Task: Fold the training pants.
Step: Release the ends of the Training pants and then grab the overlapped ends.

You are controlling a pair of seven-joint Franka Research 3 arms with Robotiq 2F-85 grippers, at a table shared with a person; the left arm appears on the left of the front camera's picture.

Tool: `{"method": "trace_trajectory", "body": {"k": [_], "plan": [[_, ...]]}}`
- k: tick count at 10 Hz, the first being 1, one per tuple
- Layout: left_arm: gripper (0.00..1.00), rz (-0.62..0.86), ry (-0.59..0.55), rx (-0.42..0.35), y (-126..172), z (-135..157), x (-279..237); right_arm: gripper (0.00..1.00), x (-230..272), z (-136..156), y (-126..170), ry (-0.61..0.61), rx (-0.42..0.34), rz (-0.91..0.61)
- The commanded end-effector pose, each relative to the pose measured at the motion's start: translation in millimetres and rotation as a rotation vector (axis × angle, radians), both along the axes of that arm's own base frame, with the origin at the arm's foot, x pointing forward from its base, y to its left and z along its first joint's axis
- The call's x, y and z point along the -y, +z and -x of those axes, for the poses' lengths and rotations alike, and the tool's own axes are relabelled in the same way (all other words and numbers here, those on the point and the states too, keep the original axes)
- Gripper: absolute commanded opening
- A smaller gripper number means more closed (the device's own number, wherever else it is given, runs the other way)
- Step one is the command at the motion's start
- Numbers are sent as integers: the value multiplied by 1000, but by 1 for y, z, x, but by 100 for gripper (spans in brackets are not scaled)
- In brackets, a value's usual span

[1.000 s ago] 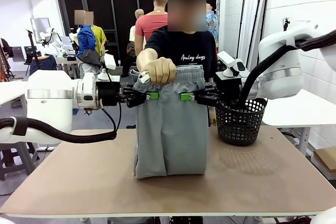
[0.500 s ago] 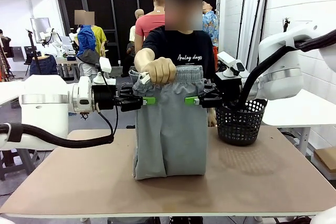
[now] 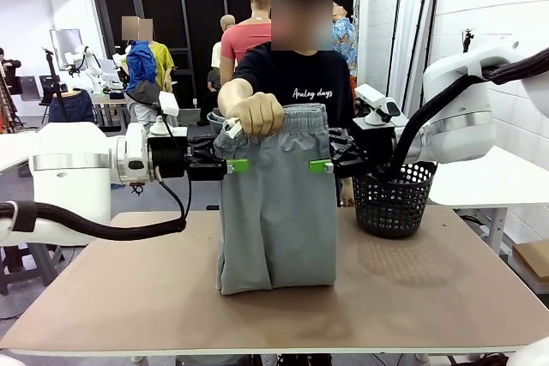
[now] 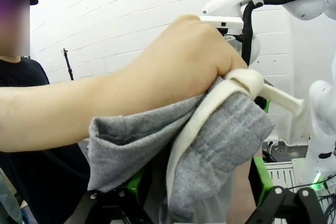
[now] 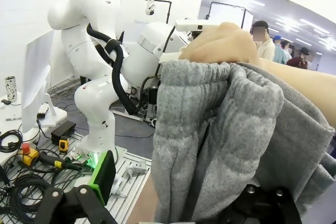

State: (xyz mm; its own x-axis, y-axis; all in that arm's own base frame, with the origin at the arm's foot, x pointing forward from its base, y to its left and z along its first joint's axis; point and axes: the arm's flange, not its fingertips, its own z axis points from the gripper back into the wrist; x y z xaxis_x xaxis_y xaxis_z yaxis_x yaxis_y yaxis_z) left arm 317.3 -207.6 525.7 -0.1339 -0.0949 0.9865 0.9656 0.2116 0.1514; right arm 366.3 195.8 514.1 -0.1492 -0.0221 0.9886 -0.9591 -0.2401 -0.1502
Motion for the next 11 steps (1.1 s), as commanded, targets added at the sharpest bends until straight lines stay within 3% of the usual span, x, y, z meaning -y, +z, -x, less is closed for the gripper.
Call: {"method": "trace_trajectory", "body": {"k": [1,6,11], "plan": [[100,40,10,2,-6,12,-7,100,4,4,2,-17,-4,-2],[100,41,66,-10,-21,36,-26,100,24,11,-17,-87,-57,21],[100,47,78,-50,-45,51,-48,100,27,12,-21,-131,-56,19]]}}
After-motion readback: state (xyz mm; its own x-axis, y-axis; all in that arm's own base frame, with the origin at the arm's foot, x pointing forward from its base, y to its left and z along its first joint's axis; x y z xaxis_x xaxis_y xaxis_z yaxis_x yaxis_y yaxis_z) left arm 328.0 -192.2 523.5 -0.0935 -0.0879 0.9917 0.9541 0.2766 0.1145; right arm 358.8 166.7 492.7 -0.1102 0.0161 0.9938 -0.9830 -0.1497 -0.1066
